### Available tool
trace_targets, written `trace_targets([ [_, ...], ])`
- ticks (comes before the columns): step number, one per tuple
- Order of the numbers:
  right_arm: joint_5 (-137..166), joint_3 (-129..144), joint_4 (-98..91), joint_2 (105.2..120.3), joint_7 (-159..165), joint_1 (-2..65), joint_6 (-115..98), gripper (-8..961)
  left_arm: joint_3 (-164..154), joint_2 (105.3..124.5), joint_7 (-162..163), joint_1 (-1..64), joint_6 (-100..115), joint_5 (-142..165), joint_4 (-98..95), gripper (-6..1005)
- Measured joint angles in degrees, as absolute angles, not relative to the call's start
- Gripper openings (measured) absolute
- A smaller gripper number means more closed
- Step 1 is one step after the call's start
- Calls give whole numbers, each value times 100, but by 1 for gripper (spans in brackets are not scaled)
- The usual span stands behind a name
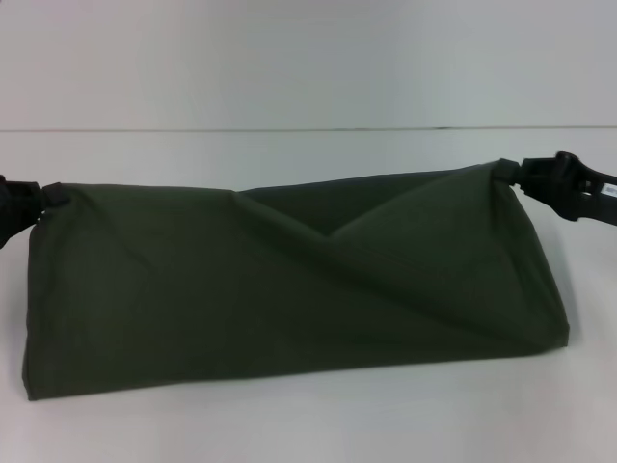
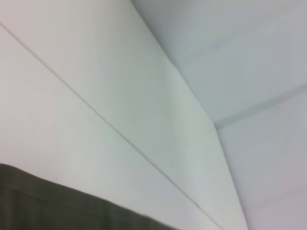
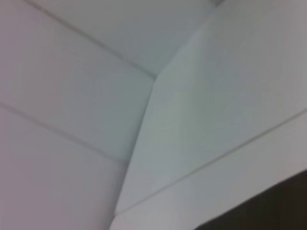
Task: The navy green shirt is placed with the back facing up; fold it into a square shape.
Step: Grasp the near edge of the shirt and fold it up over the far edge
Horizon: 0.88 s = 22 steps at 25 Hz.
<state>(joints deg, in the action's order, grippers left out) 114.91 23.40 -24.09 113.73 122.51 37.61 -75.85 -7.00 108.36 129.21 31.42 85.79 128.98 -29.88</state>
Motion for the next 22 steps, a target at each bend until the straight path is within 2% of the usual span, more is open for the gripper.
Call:
trace_targets([
  [6, 11200, 2322, -2374, 11794, 11530, 3827, -6355, 23, -704, 11250, 12478, 3122, 7515, 12633, -2921, 35],
  [12, 10744, 2359, -2339, 11932, 11072, 3879, -5838, 23, -709, 11395, 12170, 3119, 7070, 12295, -2822, 36],
  [22, 10235, 2319, -1968, 11985, 10418, 4223, -5198, 23, -725, 11529, 11713, 3218, 6620, 11662, -2644, 35],
])
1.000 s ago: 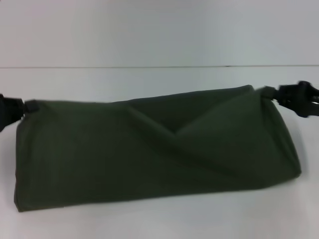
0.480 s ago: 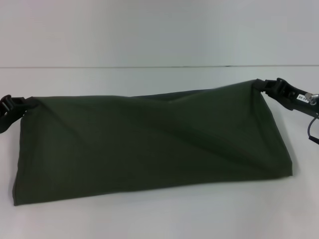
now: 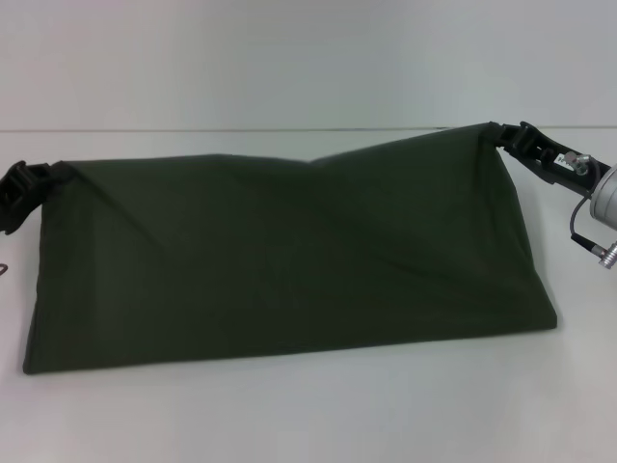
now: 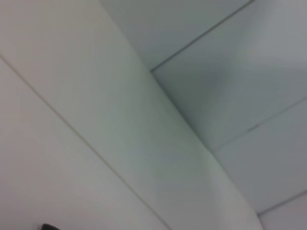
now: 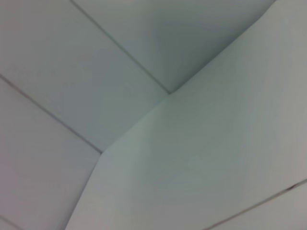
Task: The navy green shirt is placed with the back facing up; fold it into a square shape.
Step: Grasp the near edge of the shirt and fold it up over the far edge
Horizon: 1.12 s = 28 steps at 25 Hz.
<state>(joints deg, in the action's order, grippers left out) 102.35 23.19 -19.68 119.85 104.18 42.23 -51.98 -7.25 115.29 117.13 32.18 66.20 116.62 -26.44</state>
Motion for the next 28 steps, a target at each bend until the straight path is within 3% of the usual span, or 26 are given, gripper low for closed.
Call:
trace_targets([
  [21, 9391, 2361, -1619, 12015, 8923, 4399, -4540, 24, -747, 11972, 10987, 3490, 5687, 11241, -2627, 35],
  [23, 9287, 2360, -1567, 12014, 8669, 4416, -4553, 39, -742, 12061, 10919, 3533, 5530, 11098, -2628, 34],
  [28, 8942, 2362, -1477, 12015, 8357, 4418, -4596, 216, -754, 12269, 10303, 3576, 5417, 10486, -2584, 58],
])
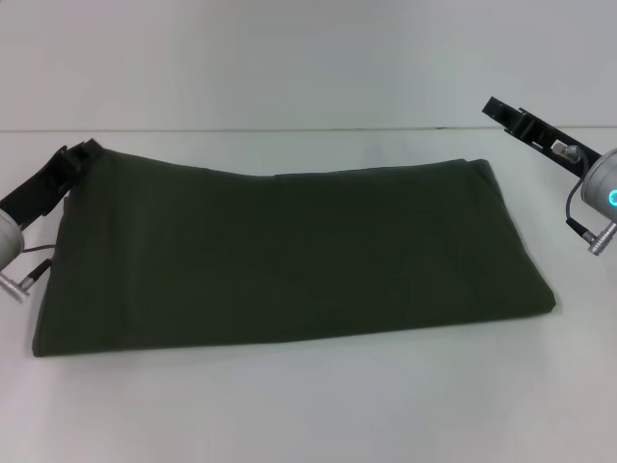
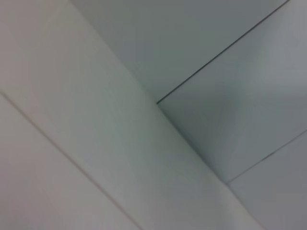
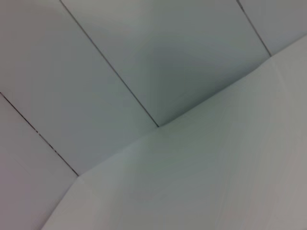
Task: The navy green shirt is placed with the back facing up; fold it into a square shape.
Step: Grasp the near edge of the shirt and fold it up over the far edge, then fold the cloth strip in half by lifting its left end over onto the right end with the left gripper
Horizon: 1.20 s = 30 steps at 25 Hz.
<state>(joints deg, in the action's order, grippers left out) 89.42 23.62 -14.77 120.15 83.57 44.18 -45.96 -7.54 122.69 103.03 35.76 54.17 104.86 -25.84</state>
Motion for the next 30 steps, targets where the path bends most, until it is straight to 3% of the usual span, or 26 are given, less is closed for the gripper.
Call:
trace_targets([
  [6, 8864, 2364, -1457, 12014, 8278, 4380, -4630, 454, -756, 12282, 10111, 3614, 5259, 10241, -2494, 274],
  [17, 8875, 2369, -1425, 11982, 8263, 4174, -4874, 706, -768, 12175, 10010, 3530, 5008, 10254, -2491, 682],
  [22, 8978, 2777, -1719, 11874, 8258, 3700, -5806, 924, -1408, 11751, 10659, 3163, 6167, 10352, -2451, 857],
  [23, 9046, 2997, -1833, 11834, 8258, 3528, -6106, 927, -1703, 11620, 10925, 3046, 6392, 10355, -2458, 891],
  [24, 9132, 3166, -1949, 11799, 8258, 3389, -6371, 931, -1703, 11620, 10925, 3046, 6392, 10355, -2458, 924],
  [25, 9340, 3440, -2201, 11734, 8261, 3082, -6878, 934, -2379, 11286, 11606, 2734, 6963, 10387, -2493, 957],
  [30, 9775, 3549, -2544, 11588, 8256, 2508, -7708, 942, -2554, 11037, 13034, 2188, 7938, 11094, -3214, 949],
])
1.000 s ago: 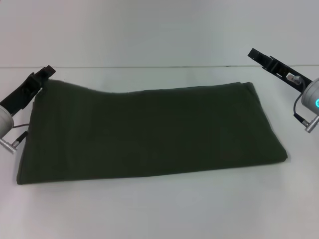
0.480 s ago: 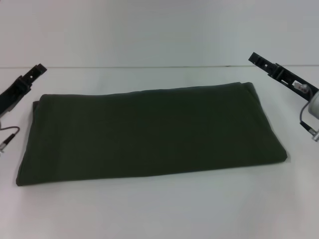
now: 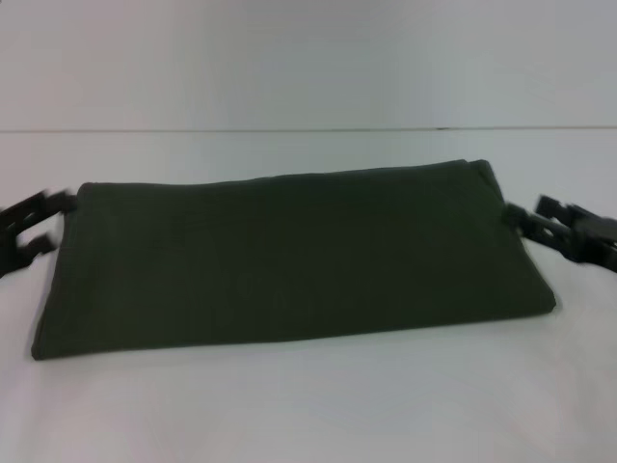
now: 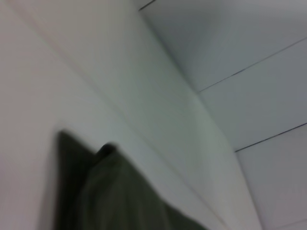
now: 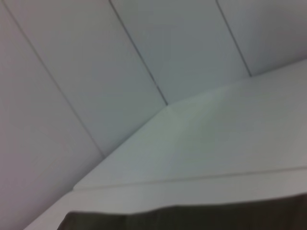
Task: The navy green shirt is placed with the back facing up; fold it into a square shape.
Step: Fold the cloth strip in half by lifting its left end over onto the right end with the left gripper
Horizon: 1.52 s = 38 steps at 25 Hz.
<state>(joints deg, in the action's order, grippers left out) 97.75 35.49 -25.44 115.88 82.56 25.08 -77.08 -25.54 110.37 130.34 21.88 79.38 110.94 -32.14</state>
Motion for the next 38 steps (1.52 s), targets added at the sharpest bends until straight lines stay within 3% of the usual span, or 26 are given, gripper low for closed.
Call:
trace_targets([
  [7, 10137, 3549, -2583, 11439, 8118, 2185, -8131, 945, -2297, 10920, 13730, 1929, 8381, 12080, -3661, 949],
  [18, 10915, 3566, -2591, 11548, 7496, 2209, -8563, 945, -2337, 10912, 13784, 2088, 8465, 12531, -3458, 942],
  [27, 10934, 3598, -2594, 11493, 7491, 2138, -8689, 944, -2031, 10778, 14561, 2011, 8976, 12910, -3608, 937],
  [38, 10964, 3600, -2593, 11482, 7405, 2111, -8840, 944, -1894, 10800, 15073, 2018, 8886, 13201, -3336, 930],
])
